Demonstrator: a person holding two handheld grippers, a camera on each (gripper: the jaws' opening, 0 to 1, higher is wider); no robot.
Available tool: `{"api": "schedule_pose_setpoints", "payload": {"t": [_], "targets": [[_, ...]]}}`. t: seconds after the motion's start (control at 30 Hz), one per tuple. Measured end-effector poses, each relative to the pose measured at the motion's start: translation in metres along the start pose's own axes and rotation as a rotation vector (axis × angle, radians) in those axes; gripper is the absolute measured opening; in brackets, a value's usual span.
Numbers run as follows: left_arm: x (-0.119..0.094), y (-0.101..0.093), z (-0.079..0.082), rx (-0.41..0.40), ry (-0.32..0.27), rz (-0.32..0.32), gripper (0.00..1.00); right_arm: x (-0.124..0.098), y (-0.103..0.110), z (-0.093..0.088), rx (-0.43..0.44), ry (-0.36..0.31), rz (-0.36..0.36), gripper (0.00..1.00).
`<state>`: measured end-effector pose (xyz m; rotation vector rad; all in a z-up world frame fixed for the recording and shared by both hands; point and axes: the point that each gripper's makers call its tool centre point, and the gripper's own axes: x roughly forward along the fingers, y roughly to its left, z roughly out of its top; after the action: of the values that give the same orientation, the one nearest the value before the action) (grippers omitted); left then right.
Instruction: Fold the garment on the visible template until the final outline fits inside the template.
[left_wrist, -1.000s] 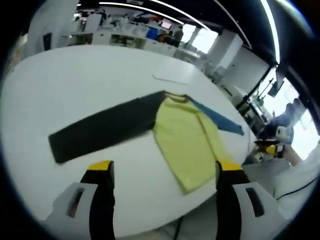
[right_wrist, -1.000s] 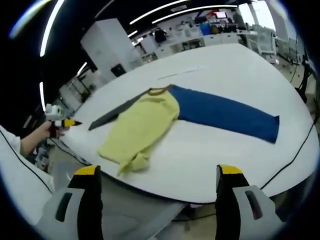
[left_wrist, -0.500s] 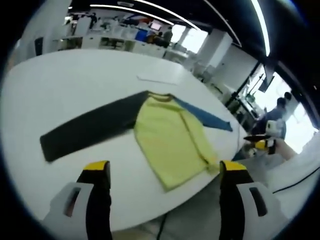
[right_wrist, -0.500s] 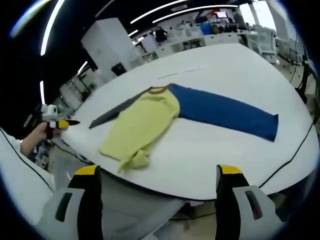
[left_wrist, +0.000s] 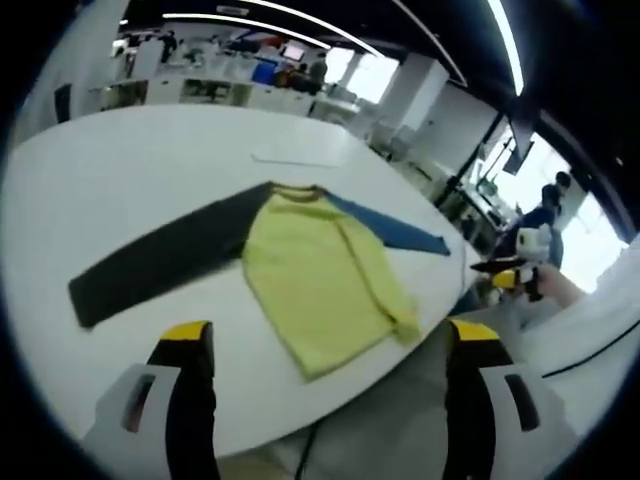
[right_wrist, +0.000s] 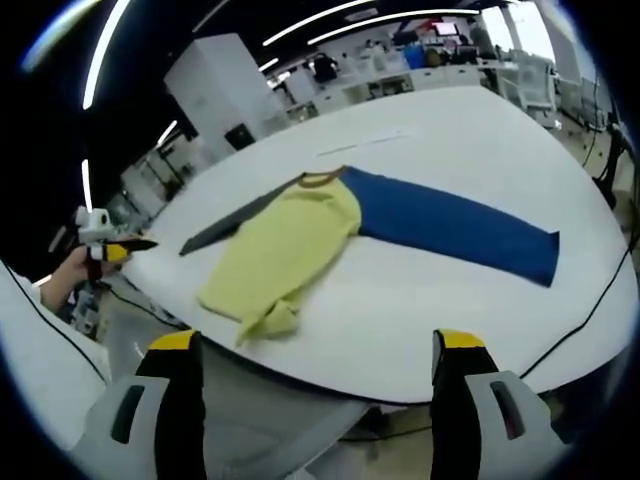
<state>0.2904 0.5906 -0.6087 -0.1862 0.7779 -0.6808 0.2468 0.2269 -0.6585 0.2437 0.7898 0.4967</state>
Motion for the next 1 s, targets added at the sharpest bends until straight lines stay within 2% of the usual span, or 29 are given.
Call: {"api": "schedule_pose_setpoints", "payload": {"t": [0.4, 0.73, 1.0], "targets": [[-0.002, -0.013, -0.011, 0.003, 0.006, -0.019, 0.95, 0.002, 0.001, -0.002, -0.001, 0.013, 0.005, 0.94], [-0.002, -0.013, -0.023, -0.002, 0.022, -0.016, 0.96, 0.005, 0.003, -0.004, -0.003, 0.026, 0.013, 0.94], [0.003, -0.011, -0.025, -0.010, 0.027, -0.015, 0.96, 0.007, 0.004, -0.004, -0.003, 0.036, 0.019, 0.93]]}}
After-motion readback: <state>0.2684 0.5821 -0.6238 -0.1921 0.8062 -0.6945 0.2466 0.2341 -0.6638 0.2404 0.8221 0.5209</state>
